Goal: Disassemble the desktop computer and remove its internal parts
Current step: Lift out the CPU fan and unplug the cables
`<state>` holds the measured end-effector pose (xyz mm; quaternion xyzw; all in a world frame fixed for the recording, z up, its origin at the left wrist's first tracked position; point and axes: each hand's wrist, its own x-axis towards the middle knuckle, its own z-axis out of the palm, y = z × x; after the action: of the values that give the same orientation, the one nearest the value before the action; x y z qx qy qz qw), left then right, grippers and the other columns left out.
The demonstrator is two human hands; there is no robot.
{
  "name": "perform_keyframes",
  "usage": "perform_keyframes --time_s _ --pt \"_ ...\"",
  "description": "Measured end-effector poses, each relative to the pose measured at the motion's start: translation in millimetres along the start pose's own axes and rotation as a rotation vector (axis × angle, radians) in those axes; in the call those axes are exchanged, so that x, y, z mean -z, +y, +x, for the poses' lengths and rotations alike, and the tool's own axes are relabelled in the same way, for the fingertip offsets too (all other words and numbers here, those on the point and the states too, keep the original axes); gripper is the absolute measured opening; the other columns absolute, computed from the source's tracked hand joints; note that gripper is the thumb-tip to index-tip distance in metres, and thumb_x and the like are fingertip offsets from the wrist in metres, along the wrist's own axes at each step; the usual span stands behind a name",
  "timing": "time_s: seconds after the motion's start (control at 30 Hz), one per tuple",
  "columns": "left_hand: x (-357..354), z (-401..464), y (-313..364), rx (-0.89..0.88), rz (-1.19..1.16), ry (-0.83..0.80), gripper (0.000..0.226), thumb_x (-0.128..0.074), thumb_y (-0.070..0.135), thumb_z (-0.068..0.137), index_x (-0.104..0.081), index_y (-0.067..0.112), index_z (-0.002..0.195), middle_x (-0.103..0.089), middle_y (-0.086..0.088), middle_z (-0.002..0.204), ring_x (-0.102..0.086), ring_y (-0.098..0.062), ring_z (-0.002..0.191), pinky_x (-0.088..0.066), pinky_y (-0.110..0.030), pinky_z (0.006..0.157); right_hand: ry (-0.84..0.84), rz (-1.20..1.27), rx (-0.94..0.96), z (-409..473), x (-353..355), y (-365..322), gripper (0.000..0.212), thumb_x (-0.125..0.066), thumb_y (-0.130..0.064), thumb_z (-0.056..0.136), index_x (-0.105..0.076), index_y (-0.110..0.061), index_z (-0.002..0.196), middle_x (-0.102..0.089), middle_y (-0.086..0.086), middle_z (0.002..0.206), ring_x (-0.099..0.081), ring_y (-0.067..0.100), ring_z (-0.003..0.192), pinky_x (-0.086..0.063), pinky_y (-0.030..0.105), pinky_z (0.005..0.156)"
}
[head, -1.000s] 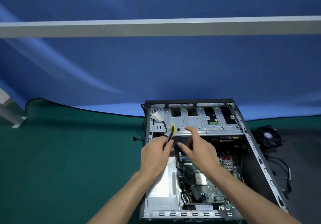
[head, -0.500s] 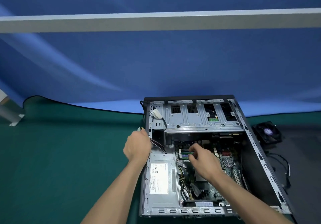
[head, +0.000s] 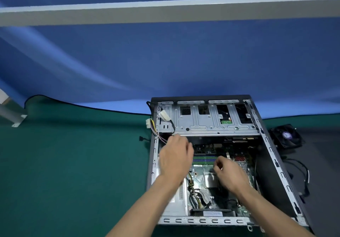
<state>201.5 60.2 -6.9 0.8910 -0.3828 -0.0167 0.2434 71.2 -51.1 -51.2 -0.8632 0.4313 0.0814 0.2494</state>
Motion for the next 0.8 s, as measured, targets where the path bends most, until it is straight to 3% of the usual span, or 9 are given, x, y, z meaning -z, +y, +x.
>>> perform_keyframes --time_s 0.13,0.27,0.37,0.5,0.8 --pt "-25.4 -13.3 30.1 -0.151 0.076 -0.189 0.029 -0.044 0.023 0.091 -0.053 0.015 0.118 -0.051 -0.001 0.112 -0.048 -0.018 0.099 -0.045 -0.034 0.082 -0.021 -0.097 0.046 2.9 3.3 20.3 0.020 -0.047 -0.031 0.093 -0.054 -0.024 0.110 -0.057 -0.004 0.117 -0.057 0.019 0.103 -0.041 0.028 0.075" --pt "-43.3 -17.0 38.6 -0.090 0.128 -0.350 0.036 -0.042 0.022 0.092 -0.048 0.015 0.127 -0.050 -0.002 0.124 -0.045 -0.020 0.112 -0.041 -0.035 0.090 -0.019 -0.173 0.120 4.9 9.7 32.9 0.039 -0.045 -0.028 0.095 -0.044 -0.019 0.132 -0.042 -0.003 0.140 -0.046 0.017 0.123 -0.043 0.031 0.094" --pt "-53.1 -18.3 35.8 -0.001 0.218 -0.439 0.042 -0.040 0.020 0.093 -0.041 0.014 0.135 -0.046 -0.003 0.135 -0.041 -0.019 0.123 -0.040 -0.034 0.098 -0.112 -0.194 0.144 4.5 11.7 39.1 0.054 -0.045 -0.024 0.094 -0.030 -0.019 0.145 -0.018 -0.007 0.157 -0.034 0.020 0.137 -0.036 0.033 0.105" --pt "-61.6 -27.1 37.9 0.083 0.271 -0.520 0.045 -0.041 0.019 0.093 -0.038 0.014 0.139 -0.036 -0.003 0.147 -0.033 -0.019 0.134 -0.037 -0.036 0.105 -0.176 -0.202 0.140 6.8 14.2 47.9 0.067 -0.048 -0.015 0.090 -0.019 -0.019 0.150 -0.008 -0.005 0.160 -0.026 0.024 0.141 -0.035 0.034 0.108" --pt "-59.6 -33.9 39.7 0.107 0.236 -0.493 0.051 -0.040 0.019 0.096 -0.030 0.017 0.145 -0.024 -0.001 0.155 -0.021 -0.016 0.142 -0.023 -0.031 0.113 -0.141 -0.249 0.153 15.9 4.8 49.3 0.078 -0.047 -0.001 0.084 -0.010 -0.015 0.151 -0.012 0.000 0.158 -0.023 0.028 0.138 -0.030 0.041 0.108"
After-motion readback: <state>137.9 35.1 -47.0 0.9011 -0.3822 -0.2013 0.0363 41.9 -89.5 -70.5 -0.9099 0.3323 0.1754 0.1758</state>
